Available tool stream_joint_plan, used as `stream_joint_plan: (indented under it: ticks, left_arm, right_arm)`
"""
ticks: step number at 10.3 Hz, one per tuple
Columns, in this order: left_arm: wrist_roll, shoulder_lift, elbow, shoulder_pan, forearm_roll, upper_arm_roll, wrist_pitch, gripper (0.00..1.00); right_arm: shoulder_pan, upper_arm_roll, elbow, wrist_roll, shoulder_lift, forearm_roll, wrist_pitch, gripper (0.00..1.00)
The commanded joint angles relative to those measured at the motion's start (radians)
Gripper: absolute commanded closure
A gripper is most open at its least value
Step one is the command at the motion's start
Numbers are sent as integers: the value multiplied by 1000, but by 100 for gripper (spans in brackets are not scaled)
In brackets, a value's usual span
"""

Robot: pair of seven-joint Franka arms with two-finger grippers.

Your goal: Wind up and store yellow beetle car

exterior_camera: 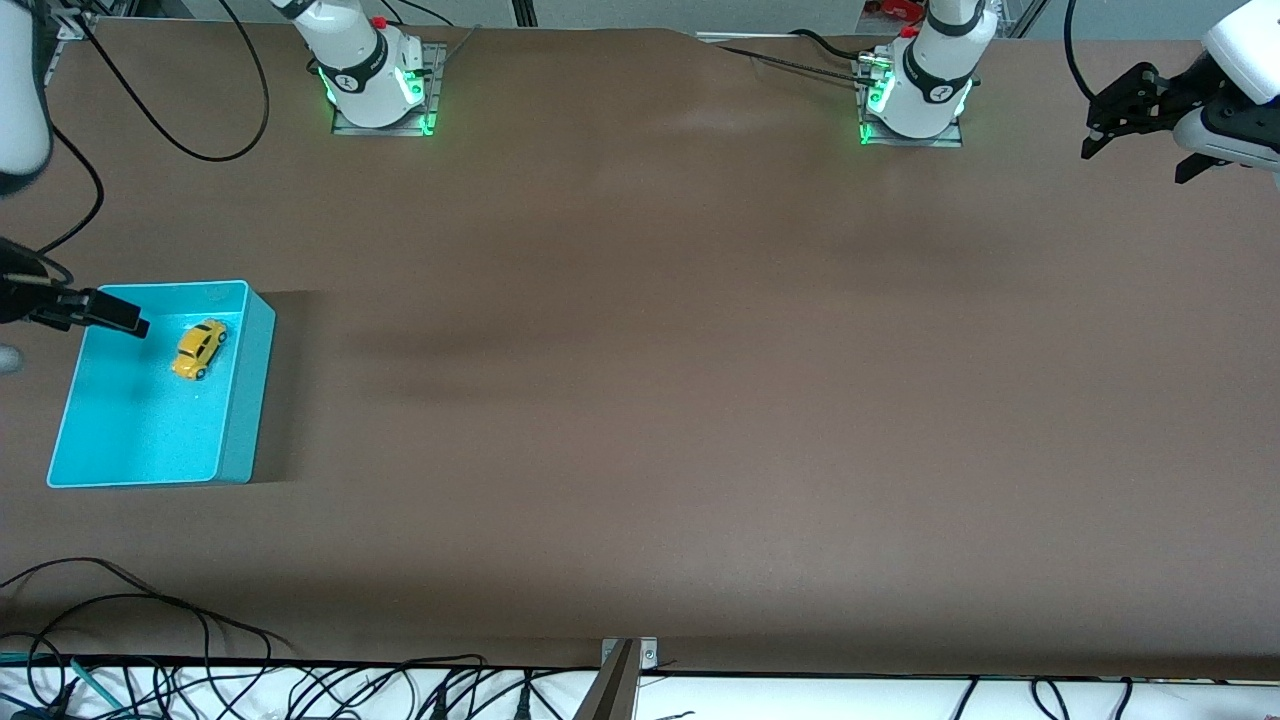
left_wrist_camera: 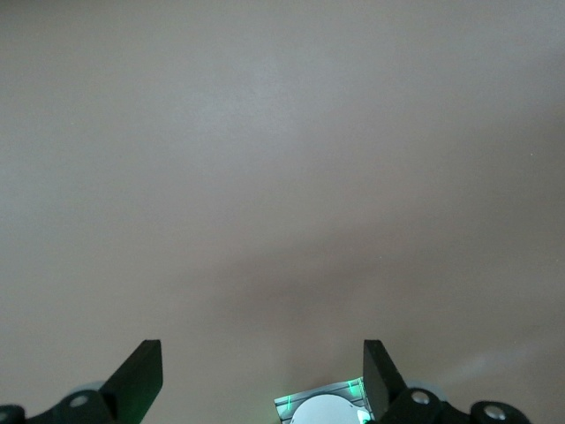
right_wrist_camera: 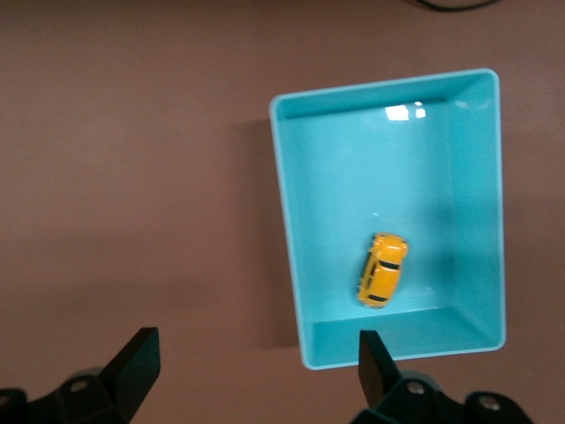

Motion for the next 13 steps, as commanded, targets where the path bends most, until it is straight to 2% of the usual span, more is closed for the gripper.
stream_joint_plan:
  ticks: [1,2,4,6,8,13]
  left_arm:
    - [1,9,26,8,-13,-2,-23,0]
    - [1,9,26,8,-13,-1,-23,0]
    - [1,9,26,8,-13,-2,-23,0]
    - [3,9,26,8,-13,-4,-23,0]
    - [1,9,26,6,-13,-7,-23,0]
    - [3,9,26,6,-13,-5,-23,0]
  right_arm:
    - [77,-6,30,34,-74,18,-126,0]
    - [97,-5,65,34,-79,12,-201,0]
    - [100,26,72,31,-100,13,-240,0]
    - [102,32,72,31,-100,-5,-249,0]
    - [109,46,77,30,-100,-60,-281,0]
    - [109,57,112,22,-102,-54,-295,0]
